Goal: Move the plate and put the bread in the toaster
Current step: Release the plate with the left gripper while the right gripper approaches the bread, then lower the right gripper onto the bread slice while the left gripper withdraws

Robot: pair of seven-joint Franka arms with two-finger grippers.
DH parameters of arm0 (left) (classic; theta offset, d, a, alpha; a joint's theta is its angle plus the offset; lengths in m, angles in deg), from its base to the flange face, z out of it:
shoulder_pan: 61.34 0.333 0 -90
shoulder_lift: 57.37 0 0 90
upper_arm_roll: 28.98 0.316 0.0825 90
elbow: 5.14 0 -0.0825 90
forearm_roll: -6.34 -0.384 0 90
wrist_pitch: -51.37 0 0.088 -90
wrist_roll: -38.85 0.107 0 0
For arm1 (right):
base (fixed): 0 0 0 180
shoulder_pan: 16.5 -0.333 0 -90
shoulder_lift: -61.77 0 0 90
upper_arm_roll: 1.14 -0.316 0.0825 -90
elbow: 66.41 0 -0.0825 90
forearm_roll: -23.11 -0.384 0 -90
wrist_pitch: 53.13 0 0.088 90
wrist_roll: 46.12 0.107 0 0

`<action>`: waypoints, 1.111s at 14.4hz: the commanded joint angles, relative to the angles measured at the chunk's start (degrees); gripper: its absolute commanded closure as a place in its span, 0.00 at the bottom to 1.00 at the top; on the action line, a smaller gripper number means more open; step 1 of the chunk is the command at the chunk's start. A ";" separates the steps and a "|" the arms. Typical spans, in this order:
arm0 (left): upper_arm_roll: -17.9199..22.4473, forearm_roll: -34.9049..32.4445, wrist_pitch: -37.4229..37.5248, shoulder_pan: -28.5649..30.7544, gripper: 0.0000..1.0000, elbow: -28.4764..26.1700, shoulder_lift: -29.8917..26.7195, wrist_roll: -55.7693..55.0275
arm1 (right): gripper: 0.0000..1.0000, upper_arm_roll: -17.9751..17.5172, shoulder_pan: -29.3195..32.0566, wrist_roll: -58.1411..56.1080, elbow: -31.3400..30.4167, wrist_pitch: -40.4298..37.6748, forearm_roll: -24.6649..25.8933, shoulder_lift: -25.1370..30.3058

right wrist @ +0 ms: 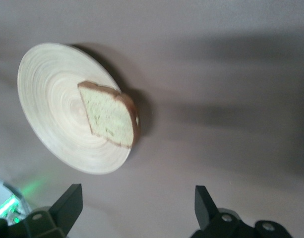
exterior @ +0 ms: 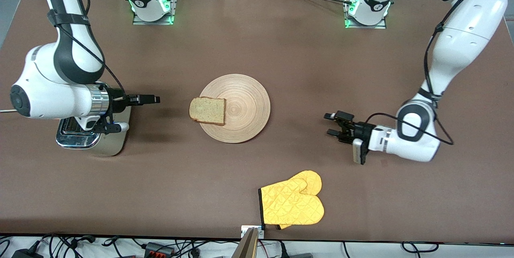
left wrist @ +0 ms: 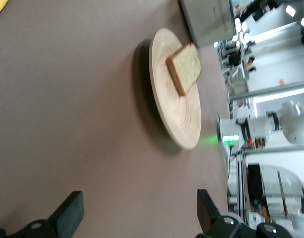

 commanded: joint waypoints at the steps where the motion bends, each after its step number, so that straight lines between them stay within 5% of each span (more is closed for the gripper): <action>1: 0.62 -8.74 8.32 -0.86 0.00 6.69 -0.83 -5.93 | 0.00 -0.41 -2.88 0.42 -6.45 8.52 -1.52 1.56; 4: 0.71 -16.05 18.69 -0.42 0.00 12.77 -3.28 -11.38 | 0.00 -0.41 -5.88 0.60 -8.05 13.64 -1.69 -0.02; 7: 0.44 -23.52 24.95 0.02 0.00 13.93 -7.84 -15.34 | 0.00 -0.41 -5.88 -0.27 -9.53 17.06 -9.49 -2.40; 16: 0.62 -40.94 30.50 -0.77 0.00 13.23 -26.65 -26.95 | 0.00 -0.41 -6.67 -3.80 -11.39 22.97 -16.89 -6.01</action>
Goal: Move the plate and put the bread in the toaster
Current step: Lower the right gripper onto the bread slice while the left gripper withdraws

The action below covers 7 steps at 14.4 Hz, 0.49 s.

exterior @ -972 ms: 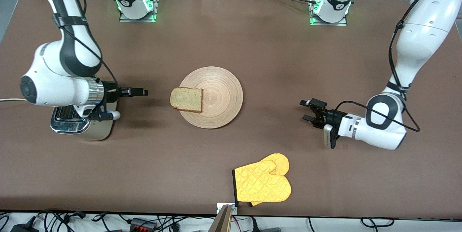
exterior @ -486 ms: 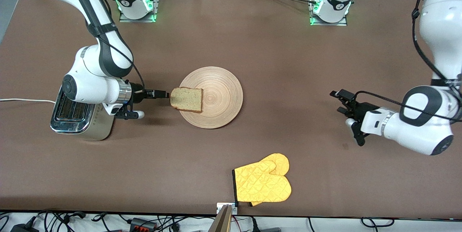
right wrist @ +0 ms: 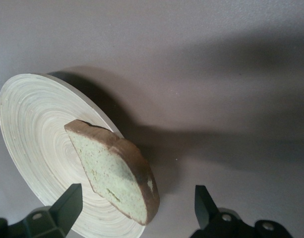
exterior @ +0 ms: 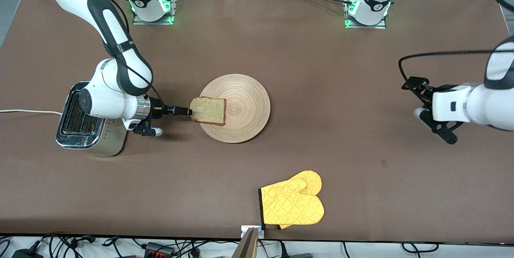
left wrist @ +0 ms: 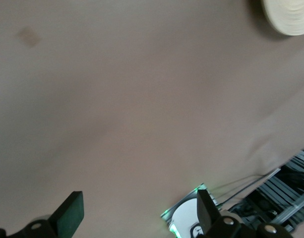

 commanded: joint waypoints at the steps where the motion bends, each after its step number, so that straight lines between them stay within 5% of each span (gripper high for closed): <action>1: 1.84 -2.75 -0.22 -0.31 0.00 -2.11 -5.93 -3.39 | 0.00 -0.01 -0.63 -2.07 -0.75 1.08 -2.69 0.17; 4: 13.68 -2.31 -1.44 -8.72 0.00 -3.25 -11.39 -7.09 | 0.00 -0.01 -0.98 -5.22 -0.75 1.08 -6.54 -0.88; 7: 20.72 -0.12 -9.76 -11.38 0.00 -12.97 -19.64 -11.46 | 0.00 -0.01 -1.60 -8.92 -0.84 2.48 -8.41 -1.85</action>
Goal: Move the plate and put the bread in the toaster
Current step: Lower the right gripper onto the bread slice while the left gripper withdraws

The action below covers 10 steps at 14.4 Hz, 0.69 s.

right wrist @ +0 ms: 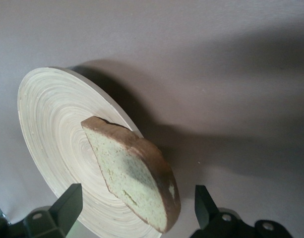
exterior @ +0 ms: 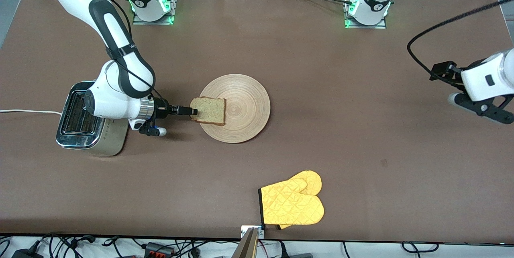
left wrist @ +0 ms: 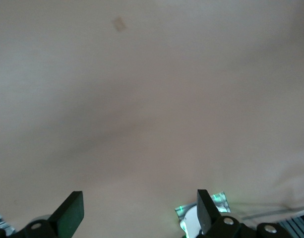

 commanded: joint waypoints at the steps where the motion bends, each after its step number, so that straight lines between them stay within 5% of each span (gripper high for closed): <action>1: 8.52 3.24 -11.76 -3.86 0.00 -15.08 -11.35 -6.68 | 0.00 0.04 -0.93 -4.52 -1.10 2.96 -2.06 -0.73; 4: 15.30 7.83 -24.17 -8.96 0.00 -28.63 -20.59 -10.38 | 0.00 0.04 -1.28 -6.02 -1.80 4.20 -2.06 -0.73; 7: 19.60 8.80 -25.88 -13.97 0.00 -30.25 -22.20 -14.42 | 0.00 0.04 -1.28 -6.55 -2.07 4.20 -2.15 -0.73; 10: 19.72 8.10 -25.88 -14.42 0.00 -29.64 -22.11 -15.41 | 0.00 -0.05 -1.28 -6.64 -2.16 4.11 -2.23 -0.73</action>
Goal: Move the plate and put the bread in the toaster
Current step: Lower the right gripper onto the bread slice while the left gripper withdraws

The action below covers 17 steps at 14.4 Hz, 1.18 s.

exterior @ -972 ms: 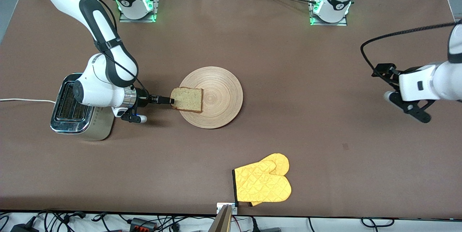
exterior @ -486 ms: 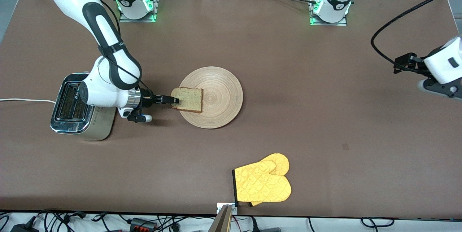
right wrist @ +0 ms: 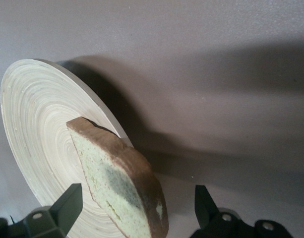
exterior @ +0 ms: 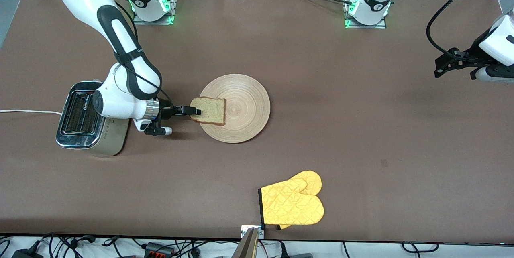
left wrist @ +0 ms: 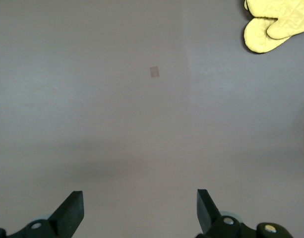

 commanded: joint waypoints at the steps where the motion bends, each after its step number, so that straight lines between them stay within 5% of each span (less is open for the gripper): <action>1: 1.21 -0.08 -0.84 -1.06 0.00 -1.55 -1.15 -0.79 | 0.00 -0.05 -0.29 -2.15 -1.33 1.04 -2.09 0.71; 3: -2.03 -0.26 -0.75 1.73 0.00 -1.46 -1.15 -0.61 | 0.01 -0.05 -1.08 -2.23 -1.33 1.04 -3.93 0.71; 6: -2.48 -0.17 0.56 2.37 0.00 -0.32 -0.63 -0.61 | 0.17 -0.05 -1.70 -2.32 -1.33 1.22 -4.73 0.62; 10: -2.48 -0.26 3.38 2.02 0.00 2.23 0.61 -0.44 | 0.25 0.04 -1.61 -2.85 -1.33 1.22 -4.82 0.36; 14: -2.48 -0.26 3.47 2.37 0.00 2.41 0.78 -0.52 | 0.54 0.04 -1.70 -2.94 -1.33 1.30 -4.73 0.45; 17: -2.48 -0.26 3.29 2.37 0.00 2.41 1.05 -0.52 | 0.66 0.04 -1.70 -3.02 -1.33 1.30 -4.82 0.45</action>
